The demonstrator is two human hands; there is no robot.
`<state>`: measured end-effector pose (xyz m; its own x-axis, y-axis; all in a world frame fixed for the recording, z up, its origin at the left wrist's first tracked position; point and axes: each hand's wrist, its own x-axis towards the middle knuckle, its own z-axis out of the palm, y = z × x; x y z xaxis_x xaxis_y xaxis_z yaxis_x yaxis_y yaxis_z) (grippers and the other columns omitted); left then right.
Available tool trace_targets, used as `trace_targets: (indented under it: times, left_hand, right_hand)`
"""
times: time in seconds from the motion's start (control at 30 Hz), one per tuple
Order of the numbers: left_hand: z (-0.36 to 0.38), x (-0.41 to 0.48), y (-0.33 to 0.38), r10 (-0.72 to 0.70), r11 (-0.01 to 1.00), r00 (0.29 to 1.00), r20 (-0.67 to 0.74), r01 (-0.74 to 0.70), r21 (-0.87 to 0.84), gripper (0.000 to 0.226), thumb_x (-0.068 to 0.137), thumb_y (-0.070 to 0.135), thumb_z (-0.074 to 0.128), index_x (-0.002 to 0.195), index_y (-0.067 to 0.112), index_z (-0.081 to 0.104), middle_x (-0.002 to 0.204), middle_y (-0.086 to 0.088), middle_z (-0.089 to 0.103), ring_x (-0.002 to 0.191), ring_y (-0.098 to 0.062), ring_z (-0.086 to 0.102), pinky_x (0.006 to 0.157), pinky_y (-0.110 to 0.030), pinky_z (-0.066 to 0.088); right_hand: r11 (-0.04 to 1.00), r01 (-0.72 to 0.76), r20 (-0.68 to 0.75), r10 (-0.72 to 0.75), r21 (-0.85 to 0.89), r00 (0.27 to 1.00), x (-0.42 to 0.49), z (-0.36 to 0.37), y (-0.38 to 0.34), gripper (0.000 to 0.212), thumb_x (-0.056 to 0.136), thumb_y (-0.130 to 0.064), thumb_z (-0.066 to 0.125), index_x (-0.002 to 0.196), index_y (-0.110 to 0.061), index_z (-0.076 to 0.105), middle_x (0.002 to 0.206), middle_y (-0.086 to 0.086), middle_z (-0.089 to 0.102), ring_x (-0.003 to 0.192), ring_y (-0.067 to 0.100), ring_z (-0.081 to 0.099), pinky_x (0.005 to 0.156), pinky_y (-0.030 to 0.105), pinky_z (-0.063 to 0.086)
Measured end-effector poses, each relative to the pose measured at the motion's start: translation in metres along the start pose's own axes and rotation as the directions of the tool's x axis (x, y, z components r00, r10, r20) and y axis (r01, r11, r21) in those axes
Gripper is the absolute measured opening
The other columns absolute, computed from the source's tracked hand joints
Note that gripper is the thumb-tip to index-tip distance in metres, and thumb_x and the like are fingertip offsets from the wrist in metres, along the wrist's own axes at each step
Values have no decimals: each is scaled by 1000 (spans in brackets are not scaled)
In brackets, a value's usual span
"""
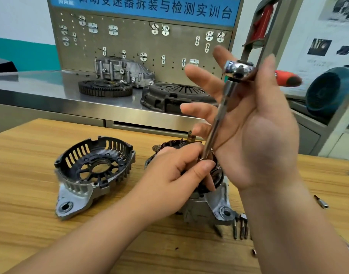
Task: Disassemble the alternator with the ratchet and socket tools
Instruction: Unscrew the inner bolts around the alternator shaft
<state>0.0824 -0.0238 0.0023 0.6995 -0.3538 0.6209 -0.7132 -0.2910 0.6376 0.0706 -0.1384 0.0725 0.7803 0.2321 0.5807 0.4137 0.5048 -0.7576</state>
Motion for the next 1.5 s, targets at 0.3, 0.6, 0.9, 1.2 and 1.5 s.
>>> trace_targets:
  times: [0.3,0.6,0.9,1.2,1.5]
  left_hand:
    - [3,-1,2,-78,994,997,-19,76,-72,43,85,49,42,86,11,61,68,11,68,73,-20,64,84,-50,46]
    - [0,-1,1,-5,1000,1000,-9,5,22,39,89,43,36,79,16,61,73,17,68,73,-16,61,82,-32,38]
    - [1,0,0,-34,997,998,-50,30,-74,43,84,48,43,89,13,66,78,10,72,70,-19,66,71,-27,52]
    - [1,-1,1,52,998,998,-37,-52,20,36,90,41,38,78,18,63,77,24,66,74,-8,59,77,-9,36]
    - [2,-1,1,-26,994,995,-93,16,-108,42,83,47,46,84,10,66,73,8,71,68,-17,65,69,-28,51]
  right_hand:
    - [942,238,35,-236,-238,971,-2,8,-2,38,96,-32,38,133,-30,46,136,-3,58,87,20,71,58,24,53]
    - [998,-48,43,46,51,998,1,-3,-3,53,97,-52,24,125,-17,53,101,0,73,67,15,68,53,23,50]
    - [971,206,19,-205,-119,979,-1,7,-4,39,92,-34,44,131,-31,50,136,-1,58,83,18,71,60,23,54]
    - [999,-12,12,12,49,1000,-1,0,-1,56,96,-52,22,128,-16,51,109,0,73,65,15,70,51,22,53]
    - [976,208,39,-206,-70,978,-1,8,-1,40,84,-34,51,124,-30,53,131,5,62,87,21,72,62,24,55]
